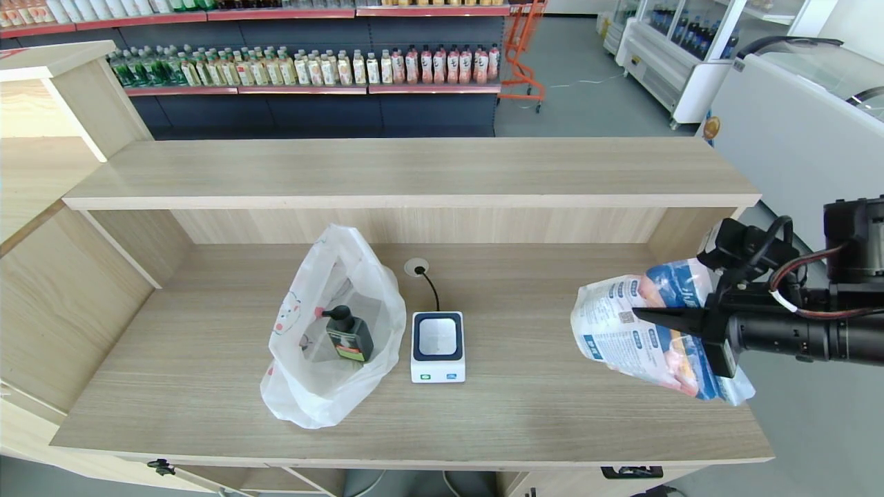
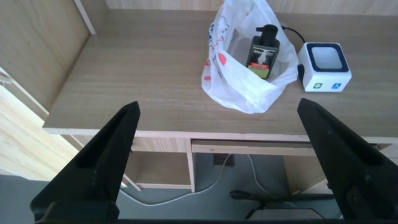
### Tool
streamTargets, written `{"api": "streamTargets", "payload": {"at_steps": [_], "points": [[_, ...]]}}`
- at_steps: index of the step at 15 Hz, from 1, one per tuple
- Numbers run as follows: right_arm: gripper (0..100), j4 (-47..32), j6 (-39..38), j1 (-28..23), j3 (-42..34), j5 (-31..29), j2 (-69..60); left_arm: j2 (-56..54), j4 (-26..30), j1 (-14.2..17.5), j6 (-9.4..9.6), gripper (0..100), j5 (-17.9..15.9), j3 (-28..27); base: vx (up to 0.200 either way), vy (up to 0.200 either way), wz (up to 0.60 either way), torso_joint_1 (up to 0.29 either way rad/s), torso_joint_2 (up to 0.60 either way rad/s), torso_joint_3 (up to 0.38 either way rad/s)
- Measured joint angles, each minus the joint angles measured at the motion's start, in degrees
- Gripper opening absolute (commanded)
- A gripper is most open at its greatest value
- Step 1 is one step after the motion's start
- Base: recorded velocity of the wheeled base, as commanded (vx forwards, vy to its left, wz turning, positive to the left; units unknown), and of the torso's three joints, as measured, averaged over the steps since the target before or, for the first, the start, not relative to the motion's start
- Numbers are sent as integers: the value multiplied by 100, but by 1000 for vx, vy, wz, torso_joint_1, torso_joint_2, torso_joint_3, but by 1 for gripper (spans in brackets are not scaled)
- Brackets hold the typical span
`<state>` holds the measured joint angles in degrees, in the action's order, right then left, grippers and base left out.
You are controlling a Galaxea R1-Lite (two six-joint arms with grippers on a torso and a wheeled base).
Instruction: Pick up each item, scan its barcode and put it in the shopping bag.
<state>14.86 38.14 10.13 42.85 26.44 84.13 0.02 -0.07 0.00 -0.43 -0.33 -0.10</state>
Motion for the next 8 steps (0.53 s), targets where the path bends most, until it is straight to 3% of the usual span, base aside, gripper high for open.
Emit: {"api": "streamTargets", "payload": {"at_steps": [8], "points": [[0,46,112,-60,-564,-91,-469,0,0,0,27,100,-2,0,0,0,0,0,0,0]]}}
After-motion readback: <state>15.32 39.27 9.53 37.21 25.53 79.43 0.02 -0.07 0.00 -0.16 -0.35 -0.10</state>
